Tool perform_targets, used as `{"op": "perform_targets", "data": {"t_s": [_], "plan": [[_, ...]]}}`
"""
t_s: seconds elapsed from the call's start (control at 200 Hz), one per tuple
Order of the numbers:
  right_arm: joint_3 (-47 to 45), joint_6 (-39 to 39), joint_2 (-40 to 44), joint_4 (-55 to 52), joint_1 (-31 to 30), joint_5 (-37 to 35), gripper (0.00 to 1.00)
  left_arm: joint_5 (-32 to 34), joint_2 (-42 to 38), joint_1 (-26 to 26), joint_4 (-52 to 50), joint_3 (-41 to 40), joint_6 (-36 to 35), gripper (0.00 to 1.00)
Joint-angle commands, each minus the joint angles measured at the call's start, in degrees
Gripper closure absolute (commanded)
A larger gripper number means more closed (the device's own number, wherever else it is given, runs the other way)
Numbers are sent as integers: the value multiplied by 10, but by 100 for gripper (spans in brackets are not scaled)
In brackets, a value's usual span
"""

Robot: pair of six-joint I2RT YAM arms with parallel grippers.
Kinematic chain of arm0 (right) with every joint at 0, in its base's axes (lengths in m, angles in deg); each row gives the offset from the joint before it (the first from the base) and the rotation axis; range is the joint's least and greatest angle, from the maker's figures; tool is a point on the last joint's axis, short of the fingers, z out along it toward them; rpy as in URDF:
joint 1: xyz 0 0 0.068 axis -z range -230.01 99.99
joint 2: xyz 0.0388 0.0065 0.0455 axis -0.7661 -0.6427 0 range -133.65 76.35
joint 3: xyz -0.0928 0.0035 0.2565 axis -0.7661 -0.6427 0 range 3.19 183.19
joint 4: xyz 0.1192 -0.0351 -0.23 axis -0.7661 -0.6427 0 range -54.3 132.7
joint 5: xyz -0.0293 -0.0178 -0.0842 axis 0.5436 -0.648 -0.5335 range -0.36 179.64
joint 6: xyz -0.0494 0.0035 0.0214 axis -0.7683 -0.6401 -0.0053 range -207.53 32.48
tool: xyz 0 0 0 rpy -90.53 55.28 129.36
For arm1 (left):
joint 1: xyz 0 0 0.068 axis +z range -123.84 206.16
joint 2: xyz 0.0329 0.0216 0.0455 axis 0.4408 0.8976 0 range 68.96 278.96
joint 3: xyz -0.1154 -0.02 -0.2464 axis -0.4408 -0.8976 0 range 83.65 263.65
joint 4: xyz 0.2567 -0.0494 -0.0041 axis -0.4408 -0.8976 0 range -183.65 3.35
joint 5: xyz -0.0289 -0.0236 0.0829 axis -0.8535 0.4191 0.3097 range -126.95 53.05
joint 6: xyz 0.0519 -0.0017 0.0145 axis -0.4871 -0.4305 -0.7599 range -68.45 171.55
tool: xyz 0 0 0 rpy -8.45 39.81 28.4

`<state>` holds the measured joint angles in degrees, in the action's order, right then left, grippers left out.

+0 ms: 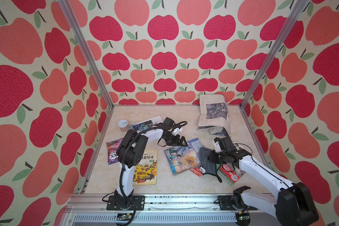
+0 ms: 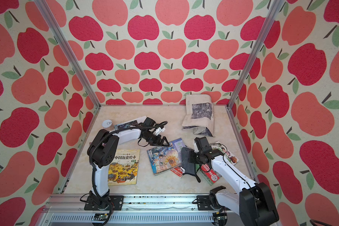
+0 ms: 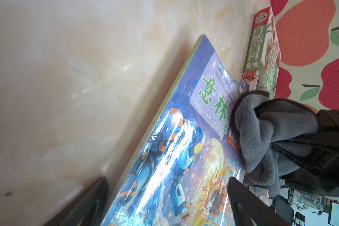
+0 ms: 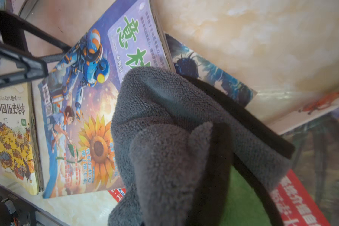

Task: Wipe the cover of the book
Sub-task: Adjust the book on the book.

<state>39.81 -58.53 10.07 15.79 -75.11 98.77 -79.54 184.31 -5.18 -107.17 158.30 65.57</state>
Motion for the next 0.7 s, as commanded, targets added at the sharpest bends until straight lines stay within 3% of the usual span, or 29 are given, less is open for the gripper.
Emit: {"op": "perform_targets", "data": {"t_s": [0.0, 0.315, 0.47, 0.6, 0.695], "plan": [[45, -19, -28, 50, 3, 19, 100, -1, -22, -13, 22, -97, 86, 3], [119, 1, -145, 95, -62, 45, 100, 23, -167, -29, 128, -266, 211, 5], [131, 24, -196, 151, -65, 80, 100, 19, -240, -28, 213, -330, 273, 5], [162, 34, -227, 160, -70, 121, 100, 70, -279, -28, 154, -342, 252, 4], [168, 19, -193, 132, -64, 87, 100, 113, -305, -35, 113, -332, 235, 2]]}}
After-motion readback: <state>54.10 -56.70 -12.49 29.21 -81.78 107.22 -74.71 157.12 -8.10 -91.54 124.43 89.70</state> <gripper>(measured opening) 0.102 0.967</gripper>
